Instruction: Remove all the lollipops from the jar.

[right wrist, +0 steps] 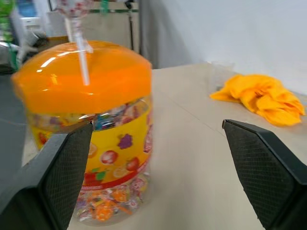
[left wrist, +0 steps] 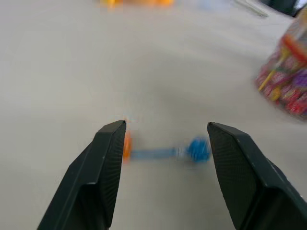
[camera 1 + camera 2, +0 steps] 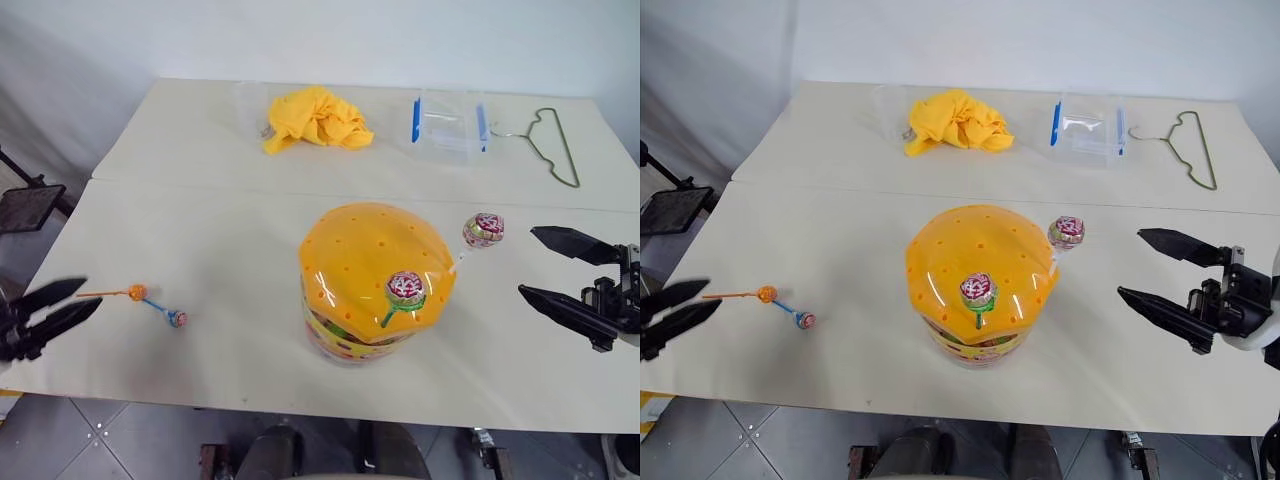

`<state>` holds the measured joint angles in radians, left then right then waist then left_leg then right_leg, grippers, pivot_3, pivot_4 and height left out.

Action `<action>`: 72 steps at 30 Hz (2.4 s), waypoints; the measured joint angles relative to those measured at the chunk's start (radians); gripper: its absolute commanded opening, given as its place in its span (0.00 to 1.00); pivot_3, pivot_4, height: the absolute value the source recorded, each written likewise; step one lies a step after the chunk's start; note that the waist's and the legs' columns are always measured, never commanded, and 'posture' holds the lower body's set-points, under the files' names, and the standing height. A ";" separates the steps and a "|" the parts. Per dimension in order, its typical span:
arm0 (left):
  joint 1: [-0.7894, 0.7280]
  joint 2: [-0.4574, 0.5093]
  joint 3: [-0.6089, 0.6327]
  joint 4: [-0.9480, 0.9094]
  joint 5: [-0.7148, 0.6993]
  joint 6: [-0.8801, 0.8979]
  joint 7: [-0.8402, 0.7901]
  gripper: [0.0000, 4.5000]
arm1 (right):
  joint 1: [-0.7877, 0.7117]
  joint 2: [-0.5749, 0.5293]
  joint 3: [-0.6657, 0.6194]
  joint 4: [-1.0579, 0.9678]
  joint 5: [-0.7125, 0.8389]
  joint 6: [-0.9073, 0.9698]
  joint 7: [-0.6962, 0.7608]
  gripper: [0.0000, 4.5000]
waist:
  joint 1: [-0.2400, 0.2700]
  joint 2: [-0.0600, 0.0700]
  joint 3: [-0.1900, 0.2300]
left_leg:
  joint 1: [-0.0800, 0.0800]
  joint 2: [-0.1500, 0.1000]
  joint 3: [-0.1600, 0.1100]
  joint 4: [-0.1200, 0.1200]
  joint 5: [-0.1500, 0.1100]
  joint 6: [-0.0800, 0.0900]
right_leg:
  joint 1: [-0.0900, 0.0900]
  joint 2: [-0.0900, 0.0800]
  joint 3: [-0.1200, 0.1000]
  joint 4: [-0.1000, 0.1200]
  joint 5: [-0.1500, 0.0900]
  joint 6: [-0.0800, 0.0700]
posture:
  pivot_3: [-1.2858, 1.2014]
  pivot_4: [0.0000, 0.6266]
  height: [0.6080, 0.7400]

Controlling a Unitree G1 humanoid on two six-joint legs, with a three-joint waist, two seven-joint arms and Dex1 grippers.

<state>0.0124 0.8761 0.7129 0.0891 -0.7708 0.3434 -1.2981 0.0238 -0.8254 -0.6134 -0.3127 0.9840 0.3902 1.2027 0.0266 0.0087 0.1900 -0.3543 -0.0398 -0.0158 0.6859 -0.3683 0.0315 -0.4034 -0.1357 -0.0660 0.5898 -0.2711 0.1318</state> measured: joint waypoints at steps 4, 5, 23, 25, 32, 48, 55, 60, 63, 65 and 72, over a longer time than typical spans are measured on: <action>-0.060 -0.077 -0.107 -0.244 -0.075 0.015 0.018 0.64 | -0.027 0.011 0.066 -0.041 0.005 0.023 -0.019 1.00 | -0.007 0.005 -0.002 | 0.001 0.000 0.001 0.000 0.000 0.000 | 0.000 0.002 0.001 0.002 0.000 0.000 | 0.52 0.24 1.00; -0.073 -0.095 -0.135 -0.260 -0.084 0.018 0.024 0.64 | -0.044 0.015 0.081 -0.041 0.005 0.026 -0.028 1.00 | -0.013 0.006 -0.002 | 0.000 0.001 0.002 0.000 0.000 -0.001 | -0.001 0.004 0.001 0.002 0.000 0.000 | 0.52 0.24 1.00; -0.216 -0.130 -0.288 -0.399 -0.274 0.185 0.085 0.64 | -0.248 0.062 0.251 -0.121 0.026 0.090 -0.185 0.47 | -0.021 0.005 -0.001 | -0.001 0.000 0.003 0.001 0.001 -0.001 | -0.003 0.006 -0.002 0.004 0.000 0.001 | 0.52 0.24 1.00; -0.223 -0.130 -0.291 -0.406 -0.295 0.198 0.085 0.64 | -0.250 0.070 0.251 -0.120 0.038 0.090 -0.176 0.32 | -0.021 0.005 -0.001 | -0.001 0.000 0.003 0.001 0.001 -0.001 | -0.003 0.006 -0.002 0.004 0.000 0.001 | 0.52 0.24 1.00; -0.227 -0.116 -0.291 -0.404 -0.305 0.215 0.065 0.64 | -0.236 0.052 0.222 -0.106 0.023 0.066 -0.122 0.00 | -0.021 0.005 -0.001 | -0.001 0.000 0.003 0.001 0.001 0.000 | -0.003 0.007 -0.004 0.004 0.000 0.001 | 0.52 0.24 1.00; -0.273 -0.076 -0.323 -0.249 -0.245 0.217 -0.049 0.64 | -0.133 -0.018 0.115 -0.188 -0.011 0.130 -0.176 0.58 | -0.004 0.004 -0.001 | -0.001 -0.001 0.003 0.001 0.002 0.000 | -0.003 0.006 -0.007 0.004 0.001 0.001 | 0.52 0.24 1.00; -0.314 -0.081 -0.348 -0.187 -0.219 0.211 -0.077 0.64 | -0.137 -0.045 0.113 -0.247 -0.039 0.206 -0.400 0.66 | -0.003 0.004 -0.001 | -0.003 0.000 0.003 0.001 0.002 0.000 | -0.004 0.007 -0.008 0.004 0.001 0.001 | 0.52 0.24 1.00; -0.370 -0.080 -0.372 -0.131 -0.194 0.210 -0.115 0.64 | -0.134 -0.018 0.078 -0.326 0.115 0.187 -0.354 0.66 | -0.003 0.004 -0.001 | -0.003 -0.001 0.003 0.001 0.002 0.000 | -0.004 0.009 -0.008 0.004 0.001 0.001 | 0.52 0.24 1.00; -0.387 -0.079 -0.381 -0.101 -0.177 0.211 -0.138 0.64 | -0.074 -0.023 0.045 -0.333 0.160 0.188 -0.318 0.66 | -0.003 0.004 -0.001 | -0.003 -0.001 0.003 0.001 0.002 0.000 | -0.004 0.009 -0.008 0.004 0.001 0.001 | 0.52 0.24 1.00; -0.408 -0.079 -0.389 -0.082 -0.168 0.211 -0.148 0.64 | -0.050 -0.023 0.032 -0.339 0.167 0.184 -0.299 0.66 | -0.003 0.004 -0.001 | -0.003 -0.001 0.003 0.001 0.002 0.000 | -0.004 0.010 -0.008 0.004 0.001 0.001 | 0.52 0.24 1.00; -0.470 -0.079 -0.428 -0.050 -0.146 0.223 -0.176 0.64 | 0.006 -0.023 0.021 -0.384 0.154 0.137 -0.217 0.66 | -0.004 0.004 -0.001 | -0.003 0.000 0.003 0.002 0.002 0.000 | -0.004 0.010 -0.007 0.006 0.001 0.001 | 0.52 0.24 1.00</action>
<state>-0.4579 0.7974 0.2851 0.0395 -0.9172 0.5669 -1.4736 0.0300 -0.8483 -0.5929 -0.6970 1.1382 0.5267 0.9860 0.0230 0.0123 0.1893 -0.3572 -0.0402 -0.0124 0.6881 -0.3661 0.0319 -0.4076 -0.1256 -0.0733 0.5953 -0.2705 0.1330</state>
